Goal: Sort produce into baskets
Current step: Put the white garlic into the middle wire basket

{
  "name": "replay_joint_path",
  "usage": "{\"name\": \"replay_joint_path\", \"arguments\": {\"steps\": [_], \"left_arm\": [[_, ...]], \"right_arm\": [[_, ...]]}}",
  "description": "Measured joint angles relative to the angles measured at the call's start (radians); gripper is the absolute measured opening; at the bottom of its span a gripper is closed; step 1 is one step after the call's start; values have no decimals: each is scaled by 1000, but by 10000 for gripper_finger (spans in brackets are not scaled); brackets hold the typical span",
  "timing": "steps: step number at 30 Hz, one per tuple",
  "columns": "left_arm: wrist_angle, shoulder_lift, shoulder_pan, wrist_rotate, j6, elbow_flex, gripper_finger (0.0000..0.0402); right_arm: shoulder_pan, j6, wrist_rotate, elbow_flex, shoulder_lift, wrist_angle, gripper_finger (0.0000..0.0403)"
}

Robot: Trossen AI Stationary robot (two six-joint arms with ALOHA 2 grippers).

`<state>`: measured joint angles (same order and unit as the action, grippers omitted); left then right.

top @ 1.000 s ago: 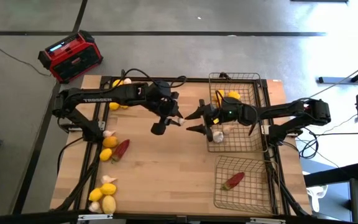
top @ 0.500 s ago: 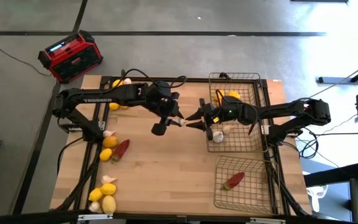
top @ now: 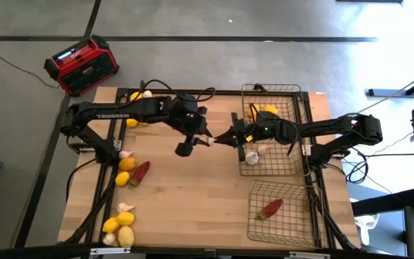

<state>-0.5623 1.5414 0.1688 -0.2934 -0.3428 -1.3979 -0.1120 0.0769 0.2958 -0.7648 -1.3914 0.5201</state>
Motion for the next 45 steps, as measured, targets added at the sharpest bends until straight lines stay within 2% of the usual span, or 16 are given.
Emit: {"name": "replay_joint_path", "arguments": {"steps": [6, 14, 20, 27, 36, 45], "left_arm": [[14, 0, -5, 11, 66, 0, 145], [25, 0, -17, 25, 54, 0, 218], [-54, -16, -17, 39, 30, 0, 233], [-126, -16, -18, 43, 29, 0, 233], [-139, -16, -18, 43, 15, 0, 233], [-137, -16, -18, 41, 10, 0, 233]], "right_arm": [[0, -3, -9, 0, 1, -1, 7], [2, -7, -24, 0, 1, -9, 7], [2, -35, -94, 0, 58, -117, 8], [2, -61, -188, -1, 204, -333, 9], [2, -16, -271, -2, 379, -731, 9], [1, 74, -343, -1, 445, -1002, 9]]}}
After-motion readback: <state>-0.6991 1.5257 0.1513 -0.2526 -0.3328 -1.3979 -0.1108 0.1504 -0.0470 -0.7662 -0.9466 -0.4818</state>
